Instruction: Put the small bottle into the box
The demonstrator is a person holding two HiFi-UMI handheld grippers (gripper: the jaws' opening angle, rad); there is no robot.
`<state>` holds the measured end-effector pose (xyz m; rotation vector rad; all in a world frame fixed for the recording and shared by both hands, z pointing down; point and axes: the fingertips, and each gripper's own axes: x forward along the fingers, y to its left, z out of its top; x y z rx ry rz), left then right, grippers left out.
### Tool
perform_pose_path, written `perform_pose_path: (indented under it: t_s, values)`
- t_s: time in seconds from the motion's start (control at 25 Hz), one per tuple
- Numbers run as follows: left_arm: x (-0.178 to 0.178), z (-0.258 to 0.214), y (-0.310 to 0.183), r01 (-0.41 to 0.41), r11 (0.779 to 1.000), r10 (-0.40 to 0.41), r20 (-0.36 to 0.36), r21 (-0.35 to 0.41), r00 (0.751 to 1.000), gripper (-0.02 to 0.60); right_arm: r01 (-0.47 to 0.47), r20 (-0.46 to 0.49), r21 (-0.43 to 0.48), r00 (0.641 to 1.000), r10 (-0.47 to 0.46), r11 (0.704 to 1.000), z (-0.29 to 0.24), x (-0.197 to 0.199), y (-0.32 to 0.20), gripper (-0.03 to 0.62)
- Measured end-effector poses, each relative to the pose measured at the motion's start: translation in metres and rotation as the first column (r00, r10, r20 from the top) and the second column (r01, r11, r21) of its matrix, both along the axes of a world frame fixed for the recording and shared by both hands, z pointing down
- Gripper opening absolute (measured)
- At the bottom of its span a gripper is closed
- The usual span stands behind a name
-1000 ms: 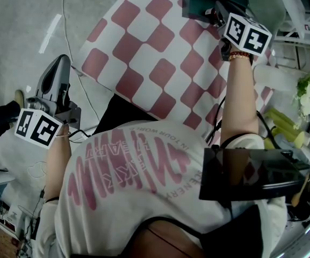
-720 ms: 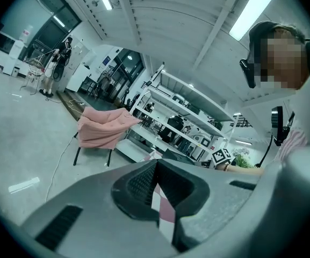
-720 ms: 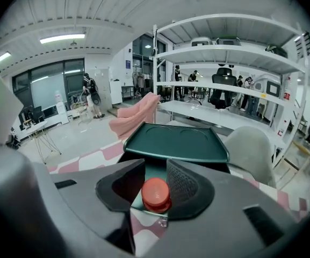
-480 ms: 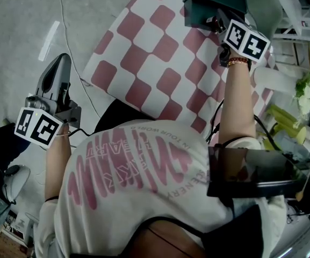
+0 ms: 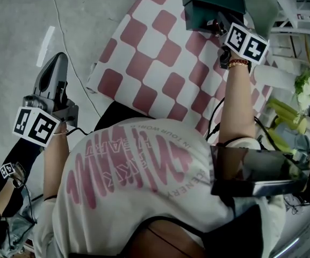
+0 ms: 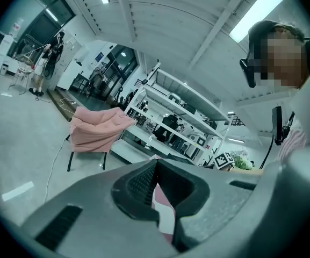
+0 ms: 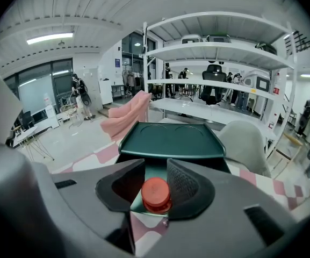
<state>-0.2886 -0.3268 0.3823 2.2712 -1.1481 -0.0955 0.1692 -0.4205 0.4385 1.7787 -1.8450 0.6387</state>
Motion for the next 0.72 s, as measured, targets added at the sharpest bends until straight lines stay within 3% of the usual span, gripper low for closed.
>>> perform_pose_path:
  t_s: [0.4,0.72]
  values:
    - [-0.004,0.0,-0.017,-0.025,1.0,0.025,-0.002,0.006,1.0,0.008,-0.032,-0.021,-0.02,0.999,0.031,0.999,0.005,0.002,0.0,0.162]
    - [-0.005,-0.005,-0.022,-0.02,0.999,0.02,-0.005,0.024,1.0,0.008,0.017,-0.024,-0.062,1.0,-0.018,0.998,0.008,-0.003,0.0,0.21]
